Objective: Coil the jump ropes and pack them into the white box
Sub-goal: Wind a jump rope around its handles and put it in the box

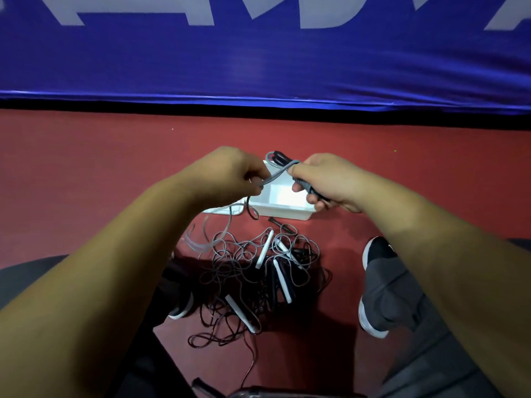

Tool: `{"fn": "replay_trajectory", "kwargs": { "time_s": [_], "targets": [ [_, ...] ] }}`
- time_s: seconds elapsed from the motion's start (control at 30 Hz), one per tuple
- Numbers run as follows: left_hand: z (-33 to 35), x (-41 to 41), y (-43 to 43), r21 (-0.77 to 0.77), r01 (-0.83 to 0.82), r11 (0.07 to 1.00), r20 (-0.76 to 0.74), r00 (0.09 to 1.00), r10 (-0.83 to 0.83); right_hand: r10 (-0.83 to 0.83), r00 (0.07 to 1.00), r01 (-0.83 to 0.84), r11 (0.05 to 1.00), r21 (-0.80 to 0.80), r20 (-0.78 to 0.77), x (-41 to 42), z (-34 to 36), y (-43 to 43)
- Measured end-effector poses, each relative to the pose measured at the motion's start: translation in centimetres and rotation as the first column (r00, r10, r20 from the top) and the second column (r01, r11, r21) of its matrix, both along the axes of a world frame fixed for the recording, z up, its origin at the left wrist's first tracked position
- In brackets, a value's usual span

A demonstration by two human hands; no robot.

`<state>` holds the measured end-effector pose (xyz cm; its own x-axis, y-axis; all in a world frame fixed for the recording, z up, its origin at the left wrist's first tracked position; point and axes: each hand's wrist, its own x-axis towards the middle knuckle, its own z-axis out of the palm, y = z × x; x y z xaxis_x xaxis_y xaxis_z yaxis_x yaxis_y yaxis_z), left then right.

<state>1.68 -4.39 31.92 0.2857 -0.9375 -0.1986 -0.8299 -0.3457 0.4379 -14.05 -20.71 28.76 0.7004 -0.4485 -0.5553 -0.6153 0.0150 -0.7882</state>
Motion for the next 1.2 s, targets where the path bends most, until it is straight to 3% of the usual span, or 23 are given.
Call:
{"fn": "replay_trajectory", "kwargs": {
  "time_s": [0.17,0.3,0.4,0.57,0.67,0.8,0.87,0.97,1.1,1.2],
  "targets": [
    [-1.0,-0.3,-0.1,0.094,-0.197,0.976,-0.056,0.978,0.203,-0.042,0.991,0.026,0.991,0.128,0.126,0.5,-0.2,0.6],
    [-0.8,-0.6,-0.2,0.073,-0.277,0.958,-0.075,0.956,0.282,-0.168,0.968,0.126,0.968,0.215,0.186,0.6,0.2,0.7],
    [-0.3,-0.5,-0.3,-0.065,-0.276,0.959,-0.142,0.954,0.265,-0.277,0.947,0.229,0.938,0.262,0.162,0.8,0.3,0.3],
    [0.3,-0.6,-0.2,-0.214,-0.297,0.931,-0.418,0.889,0.188,-0.337,0.934,0.278,0.892,0.356,0.115,0.8,0.2,-0.3],
    [0.3,-0.1,0.0,-0.178,-0.215,0.96,-0.478,0.872,0.107,-0.344,0.932,0.283,0.885,0.369,0.112,0.7,0.5,-0.4],
    [-0.3,0.0,0.3,-0.049,-0.089,0.995,-0.665,0.746,0.035,-0.361,0.924,0.291,0.878,0.381,0.126,0.6,0.8,-0.7],
    [-0.8,0.0,0.1,0.021,-0.102,0.995,-0.592,0.8,0.095,-0.354,0.925,0.277,0.877,0.391,0.14,0.5,0.9,-0.6],
    [-1.1,-0.2,0.1,0.068,-0.101,0.993,-0.289,0.95,0.116,-0.348,0.927,0.278,0.889,0.363,0.14,0.5,0.9,-0.3],
    [-1.6,-0.7,-0.1,0.052,-0.239,0.97,-0.282,0.928,0.244,-0.362,0.92,0.293,0.889,0.353,0.149,0.5,0.9,-0.1],
    [-1.7,-0.8,-0.4,-0.03,-0.35,0.936,-0.189,0.922,0.339,-0.38,0.915,0.308,0.876,0.372,0.137,0.5,1.1,-0.4]
  ]
}}
